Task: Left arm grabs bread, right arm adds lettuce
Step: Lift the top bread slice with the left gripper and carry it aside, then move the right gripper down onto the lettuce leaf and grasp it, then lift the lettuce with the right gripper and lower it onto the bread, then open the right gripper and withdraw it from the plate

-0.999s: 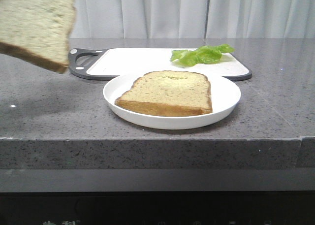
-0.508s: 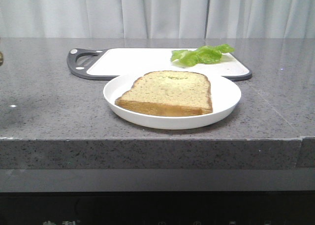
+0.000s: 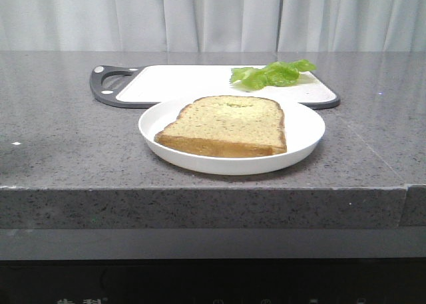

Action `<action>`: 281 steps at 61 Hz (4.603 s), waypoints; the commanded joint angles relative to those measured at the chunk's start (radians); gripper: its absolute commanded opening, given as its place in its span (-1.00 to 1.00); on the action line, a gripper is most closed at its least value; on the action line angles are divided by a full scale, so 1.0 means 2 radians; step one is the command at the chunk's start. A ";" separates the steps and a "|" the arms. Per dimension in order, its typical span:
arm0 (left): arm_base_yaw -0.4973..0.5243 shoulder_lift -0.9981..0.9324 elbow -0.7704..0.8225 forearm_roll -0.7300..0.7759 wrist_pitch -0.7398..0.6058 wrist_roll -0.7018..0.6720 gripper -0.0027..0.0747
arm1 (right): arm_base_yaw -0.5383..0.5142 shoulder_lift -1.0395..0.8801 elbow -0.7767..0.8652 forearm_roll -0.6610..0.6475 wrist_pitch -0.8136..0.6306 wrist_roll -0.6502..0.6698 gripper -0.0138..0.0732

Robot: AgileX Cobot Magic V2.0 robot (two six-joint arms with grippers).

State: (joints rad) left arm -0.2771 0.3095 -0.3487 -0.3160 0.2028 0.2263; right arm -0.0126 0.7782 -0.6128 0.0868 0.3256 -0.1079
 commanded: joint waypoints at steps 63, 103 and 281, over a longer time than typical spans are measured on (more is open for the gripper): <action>0.001 0.003 -0.014 -0.002 -0.048 0.000 -0.98 | 0.106 0.546 -0.550 0.004 0.178 -0.098 0.82; 0.001 0.003 -0.014 -0.002 -0.048 0.000 -0.98 | 0.106 0.599 -0.605 0.014 0.214 -0.104 -0.25; 0.001 0.003 -0.014 -0.002 -0.048 0.000 -0.98 | 0.252 0.302 -0.251 0.081 0.160 -0.108 0.43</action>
State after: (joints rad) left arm -0.2771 0.3095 -0.3487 -0.3160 0.1994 0.2270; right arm 0.4906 1.4506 -1.0750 0.2301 0.6817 -0.3160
